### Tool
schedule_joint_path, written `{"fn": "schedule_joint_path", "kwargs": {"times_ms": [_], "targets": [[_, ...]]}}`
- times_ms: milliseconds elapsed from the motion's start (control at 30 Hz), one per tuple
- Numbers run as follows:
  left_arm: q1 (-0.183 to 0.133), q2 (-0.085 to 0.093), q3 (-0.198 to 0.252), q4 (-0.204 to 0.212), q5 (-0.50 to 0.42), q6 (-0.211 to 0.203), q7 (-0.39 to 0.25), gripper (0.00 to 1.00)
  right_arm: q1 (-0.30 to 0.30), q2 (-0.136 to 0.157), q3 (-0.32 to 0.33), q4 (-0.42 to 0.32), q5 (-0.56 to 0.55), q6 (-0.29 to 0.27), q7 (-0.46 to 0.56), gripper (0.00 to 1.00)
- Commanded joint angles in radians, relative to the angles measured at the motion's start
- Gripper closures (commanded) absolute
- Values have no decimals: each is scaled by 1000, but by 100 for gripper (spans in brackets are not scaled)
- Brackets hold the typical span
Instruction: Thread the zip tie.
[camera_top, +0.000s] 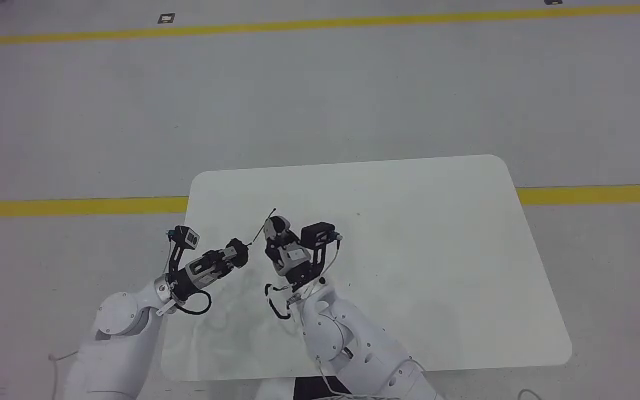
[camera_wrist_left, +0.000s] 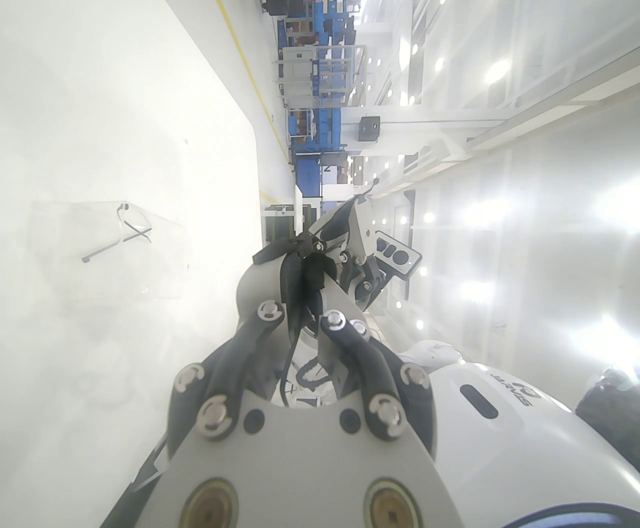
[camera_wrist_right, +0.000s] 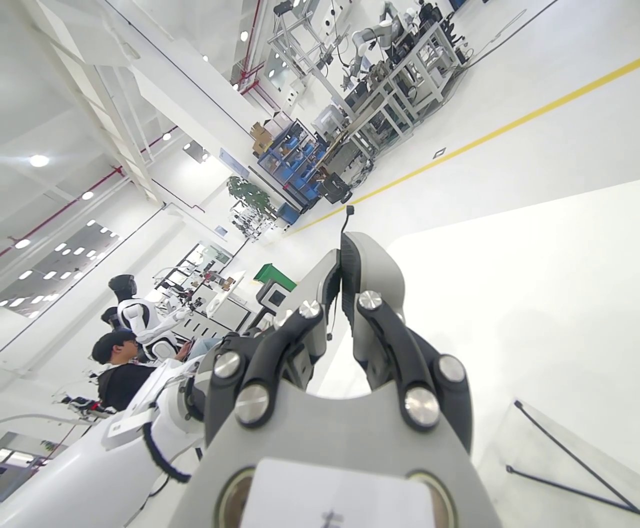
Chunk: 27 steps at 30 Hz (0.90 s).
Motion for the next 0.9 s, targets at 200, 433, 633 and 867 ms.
{"fn": "schedule_joint_path", "kwargs": {"times_ms": [200,433,633,867], "targets": [[0,0,0,0,0,0,0,100,4,-2,-3,10,-1,-2,4,100],[0,0,0,0,0,0,0,100,10,-6,-7,19,0,2,7,100],[0,0,0,0,0,0,0,100,12,-8,-7,20,1,2,3,100],[0,0,0,0,0,0,0,100,14,-9,-8,25,-5,2,7,100]]}}
